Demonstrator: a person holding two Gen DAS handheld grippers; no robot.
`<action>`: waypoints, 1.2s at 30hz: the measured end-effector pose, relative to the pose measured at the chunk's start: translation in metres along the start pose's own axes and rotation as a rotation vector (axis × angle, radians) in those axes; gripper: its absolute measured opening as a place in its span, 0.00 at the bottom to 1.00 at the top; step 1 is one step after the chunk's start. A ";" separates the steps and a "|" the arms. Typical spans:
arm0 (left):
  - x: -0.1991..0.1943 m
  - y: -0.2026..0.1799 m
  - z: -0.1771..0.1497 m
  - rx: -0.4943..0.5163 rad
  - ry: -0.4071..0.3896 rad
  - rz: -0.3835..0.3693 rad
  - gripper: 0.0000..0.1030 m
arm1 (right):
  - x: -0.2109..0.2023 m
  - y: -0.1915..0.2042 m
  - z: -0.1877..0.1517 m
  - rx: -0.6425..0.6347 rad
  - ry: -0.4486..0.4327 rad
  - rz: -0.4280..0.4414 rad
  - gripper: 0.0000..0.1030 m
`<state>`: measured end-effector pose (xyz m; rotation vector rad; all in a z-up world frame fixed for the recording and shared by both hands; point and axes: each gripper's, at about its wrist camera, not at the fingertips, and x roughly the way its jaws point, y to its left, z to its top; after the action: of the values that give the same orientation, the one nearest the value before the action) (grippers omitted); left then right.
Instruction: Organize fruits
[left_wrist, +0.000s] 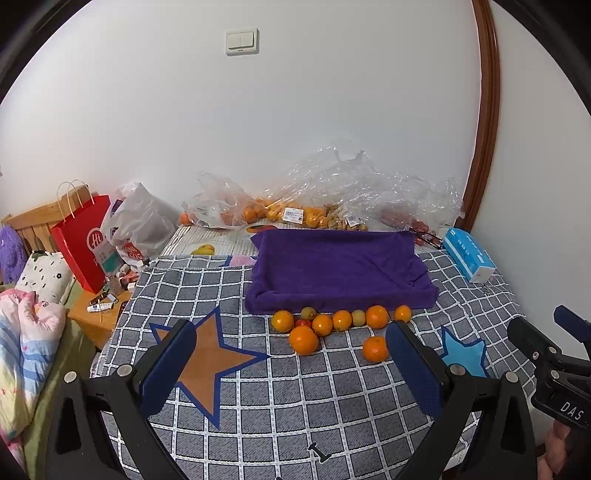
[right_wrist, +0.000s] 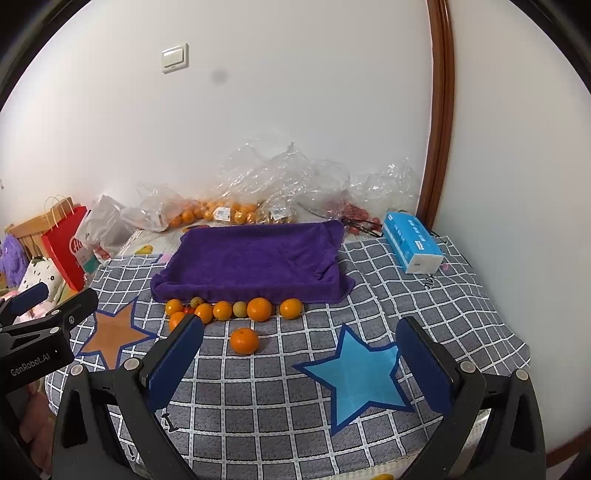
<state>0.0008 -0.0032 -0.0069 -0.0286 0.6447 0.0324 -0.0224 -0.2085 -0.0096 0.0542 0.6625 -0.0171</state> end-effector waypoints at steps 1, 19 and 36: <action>0.000 0.000 0.000 0.000 0.000 -0.002 1.00 | 0.000 0.000 0.000 0.001 0.000 0.001 0.99; -0.005 0.001 -0.002 -0.001 -0.013 -0.006 1.00 | -0.003 0.002 0.000 0.010 -0.009 0.010 0.99; -0.007 0.001 -0.003 0.002 -0.017 -0.002 1.00 | -0.002 0.004 -0.001 0.014 -0.010 0.015 0.99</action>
<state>-0.0063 -0.0022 -0.0048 -0.0268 0.6280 0.0297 -0.0246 -0.2041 -0.0090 0.0721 0.6524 -0.0073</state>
